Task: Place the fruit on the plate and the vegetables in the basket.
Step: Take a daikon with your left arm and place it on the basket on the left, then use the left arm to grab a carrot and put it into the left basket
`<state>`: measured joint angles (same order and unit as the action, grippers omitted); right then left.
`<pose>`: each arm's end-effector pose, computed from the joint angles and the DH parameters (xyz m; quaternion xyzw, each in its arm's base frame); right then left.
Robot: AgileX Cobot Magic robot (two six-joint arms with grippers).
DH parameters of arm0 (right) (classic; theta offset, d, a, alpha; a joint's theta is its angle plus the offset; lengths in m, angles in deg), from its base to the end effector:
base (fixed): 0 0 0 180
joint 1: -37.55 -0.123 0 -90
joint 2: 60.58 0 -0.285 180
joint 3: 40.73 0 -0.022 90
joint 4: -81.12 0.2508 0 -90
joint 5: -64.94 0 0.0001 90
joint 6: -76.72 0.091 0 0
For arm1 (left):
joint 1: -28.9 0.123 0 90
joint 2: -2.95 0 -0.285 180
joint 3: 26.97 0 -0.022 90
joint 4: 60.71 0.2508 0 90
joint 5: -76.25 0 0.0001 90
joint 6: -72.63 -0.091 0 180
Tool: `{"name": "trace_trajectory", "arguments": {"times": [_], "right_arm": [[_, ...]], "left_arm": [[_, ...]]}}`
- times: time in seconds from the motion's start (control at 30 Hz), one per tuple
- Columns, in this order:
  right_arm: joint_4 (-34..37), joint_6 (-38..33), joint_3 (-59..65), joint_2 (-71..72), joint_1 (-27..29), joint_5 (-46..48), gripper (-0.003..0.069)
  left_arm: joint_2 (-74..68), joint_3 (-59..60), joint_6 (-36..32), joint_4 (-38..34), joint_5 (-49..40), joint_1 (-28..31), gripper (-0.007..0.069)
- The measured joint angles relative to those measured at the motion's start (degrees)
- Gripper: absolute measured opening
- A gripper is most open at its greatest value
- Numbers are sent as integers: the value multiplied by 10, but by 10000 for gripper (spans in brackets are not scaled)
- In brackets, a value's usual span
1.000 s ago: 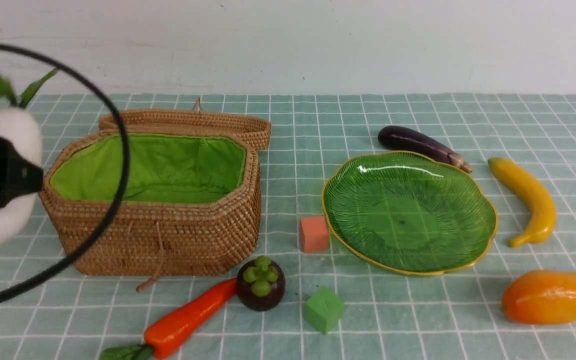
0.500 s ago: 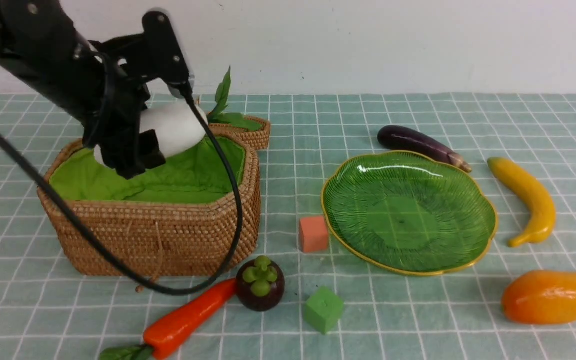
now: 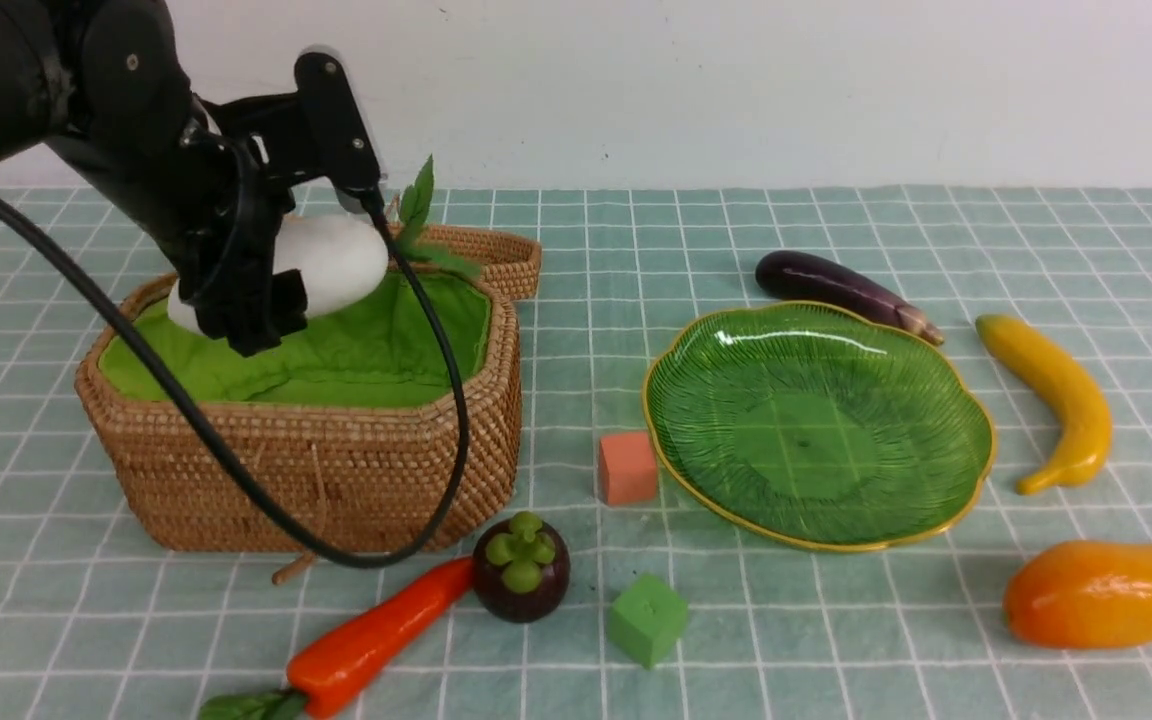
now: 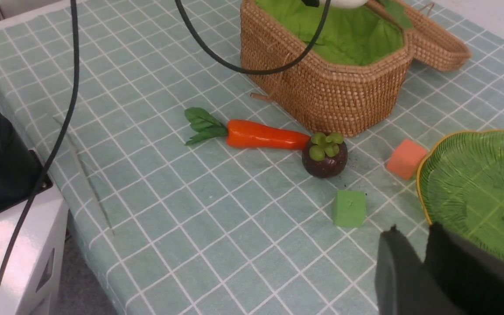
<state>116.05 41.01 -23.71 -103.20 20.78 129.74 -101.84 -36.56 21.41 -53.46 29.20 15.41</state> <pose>0.0468 0.0634 0.4230 -0.3853 0.7510 0.2226 0.4879 0.3717 -0.0805 0.3263 0.5272 0.7839 0.1590 0.2868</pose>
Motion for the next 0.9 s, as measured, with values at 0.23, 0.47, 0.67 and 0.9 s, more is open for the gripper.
{"name": "trace_trajectory", "arguments": {"times": [0.23, 0.47, 0.67, 0.9], "right_arm": [[0, 0, -18, 0, 0, 22, 118], [2, 2, -38, 19, 0, 62, 119], [-15, 18, -39, 49, 0, 70, 122], [-18, 36, -40, 59, 0, 73, 122]], "left_arm": [[70, 0, 146, -84, -73, -3, 585], [112, 68, 332, -103, -179, -91, 91], [115, 202, 404, -102, -190, -187, -8], [113, 303, 419, -66, -41, -169, 279]]}}
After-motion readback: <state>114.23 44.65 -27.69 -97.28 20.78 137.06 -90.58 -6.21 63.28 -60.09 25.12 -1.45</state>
